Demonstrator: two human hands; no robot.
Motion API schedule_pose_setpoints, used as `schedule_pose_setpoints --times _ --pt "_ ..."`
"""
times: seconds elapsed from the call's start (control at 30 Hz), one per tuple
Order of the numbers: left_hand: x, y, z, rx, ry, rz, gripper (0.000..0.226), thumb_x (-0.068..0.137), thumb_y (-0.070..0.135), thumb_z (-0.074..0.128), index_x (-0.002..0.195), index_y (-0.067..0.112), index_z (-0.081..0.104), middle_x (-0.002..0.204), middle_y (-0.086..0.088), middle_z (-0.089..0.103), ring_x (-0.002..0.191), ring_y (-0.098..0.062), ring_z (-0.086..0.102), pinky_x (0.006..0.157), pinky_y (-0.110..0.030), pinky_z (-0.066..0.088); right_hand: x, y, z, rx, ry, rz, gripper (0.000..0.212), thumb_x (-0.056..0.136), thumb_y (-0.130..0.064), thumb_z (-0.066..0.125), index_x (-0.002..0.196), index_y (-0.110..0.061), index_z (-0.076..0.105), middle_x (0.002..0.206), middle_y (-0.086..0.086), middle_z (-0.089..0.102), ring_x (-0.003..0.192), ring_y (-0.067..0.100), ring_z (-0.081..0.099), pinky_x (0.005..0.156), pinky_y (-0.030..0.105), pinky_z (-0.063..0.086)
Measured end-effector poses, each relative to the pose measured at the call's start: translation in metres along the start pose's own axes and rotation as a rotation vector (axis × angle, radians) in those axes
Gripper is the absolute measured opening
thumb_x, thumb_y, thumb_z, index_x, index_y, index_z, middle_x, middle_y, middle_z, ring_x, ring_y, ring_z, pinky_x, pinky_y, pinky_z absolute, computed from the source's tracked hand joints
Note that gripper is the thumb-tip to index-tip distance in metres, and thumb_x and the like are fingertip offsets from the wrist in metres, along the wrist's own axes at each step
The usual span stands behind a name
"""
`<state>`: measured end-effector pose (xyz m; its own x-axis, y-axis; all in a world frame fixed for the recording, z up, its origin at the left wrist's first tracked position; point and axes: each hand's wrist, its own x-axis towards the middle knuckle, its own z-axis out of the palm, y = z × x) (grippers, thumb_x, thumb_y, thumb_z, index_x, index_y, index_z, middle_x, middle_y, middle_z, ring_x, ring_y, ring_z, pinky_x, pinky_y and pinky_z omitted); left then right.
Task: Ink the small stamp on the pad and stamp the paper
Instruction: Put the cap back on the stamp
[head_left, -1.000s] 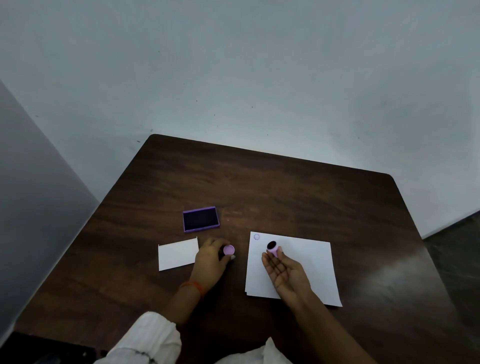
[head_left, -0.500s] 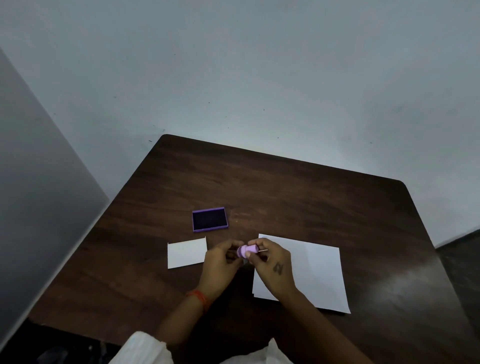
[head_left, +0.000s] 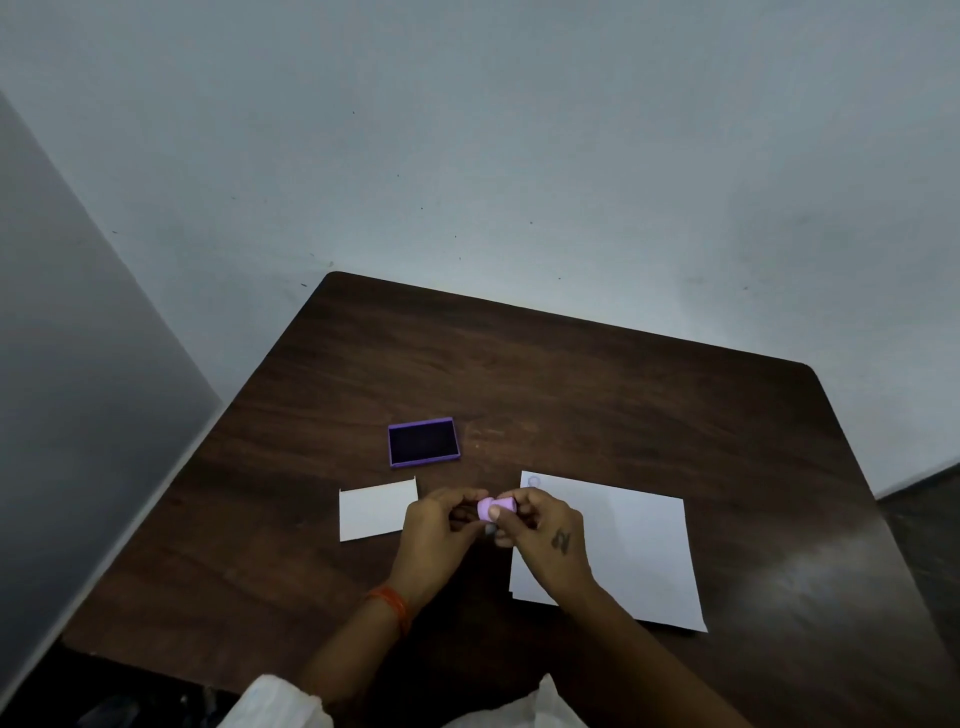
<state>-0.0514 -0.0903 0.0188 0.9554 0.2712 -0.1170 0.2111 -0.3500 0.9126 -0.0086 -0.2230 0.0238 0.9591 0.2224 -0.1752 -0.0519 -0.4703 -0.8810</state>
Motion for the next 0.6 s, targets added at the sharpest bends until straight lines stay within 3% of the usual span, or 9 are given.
schedule_pose_setpoints --times 0.1,0.2,0.4,0.47,0.53,0.6 --pt "-0.001 -0.002 -0.002 0.025 -0.024 -0.005 0.027 0.078 0.017 0.071 0.104 0.025 0.067 0.103 0.005 0.07 0.089 0.0 0.062 0.074 -0.006 0.046 -0.004 0.003 0.001 0.026 -0.012 0.025 0.021 0.081 -0.03 0.069 0.095 -0.015 0.068 0.089 0.0 0.072 0.072 0.004 0.065 0.07 0.01 0.055" --pt "0.0 -0.005 -0.002 0.056 -0.039 -0.015 0.031 0.076 0.015 0.072 0.106 0.023 0.067 0.105 0.004 0.069 0.088 0.002 0.06 0.069 0.0 0.044 -0.004 0.008 0.001 0.034 -0.003 0.018 0.026 0.078 -0.031 0.072 0.1 -0.017 0.068 0.086 -0.012 0.065 0.079 0.003 0.062 0.069 0.004 0.044" --pt "0.001 -0.004 -0.006 0.076 -0.072 0.0 0.031 0.076 0.018 0.073 0.105 0.022 0.067 0.105 0.005 0.067 0.086 0.004 0.058 0.069 0.005 0.041 0.0 0.011 0.0 0.066 -0.052 0.08 0.012 0.084 -0.027 0.065 0.09 -0.017 0.068 0.092 0.011 0.075 0.06 0.001 0.067 0.056 0.006 0.052" --pt "0.002 -0.004 -0.007 0.07 -0.096 -0.007 0.032 0.074 0.017 0.074 0.105 0.022 0.067 0.106 0.004 0.067 0.087 0.004 0.059 0.069 0.003 0.043 0.0 0.014 -0.001 0.088 -0.06 0.093 0.018 0.084 -0.028 0.066 0.096 -0.015 0.069 0.094 0.009 0.075 0.066 0.004 0.068 0.059 0.008 0.054" --pt "0.002 -0.005 -0.009 0.077 -0.113 -0.021 0.034 0.074 0.017 0.075 0.106 0.022 0.066 0.108 0.004 0.067 0.089 0.002 0.059 0.07 -0.001 0.044 -0.002 0.015 -0.004 0.106 -0.068 0.078 0.028 0.079 -0.031 0.07 0.103 -0.017 0.067 0.092 -0.003 0.072 0.076 0.006 0.068 0.063 0.006 0.052" --pt "0.002 -0.006 -0.008 0.088 -0.125 -0.029 0.036 0.073 0.017 0.075 0.107 0.021 0.066 0.109 0.005 0.066 0.089 0.003 0.058 0.069 -0.002 0.043 -0.003 0.016 -0.005 0.099 -0.063 0.054 0.029 0.078 -0.028 0.072 0.105 -0.017 0.068 0.093 -0.004 0.071 0.084 0.01 0.068 0.075 0.013 0.055"
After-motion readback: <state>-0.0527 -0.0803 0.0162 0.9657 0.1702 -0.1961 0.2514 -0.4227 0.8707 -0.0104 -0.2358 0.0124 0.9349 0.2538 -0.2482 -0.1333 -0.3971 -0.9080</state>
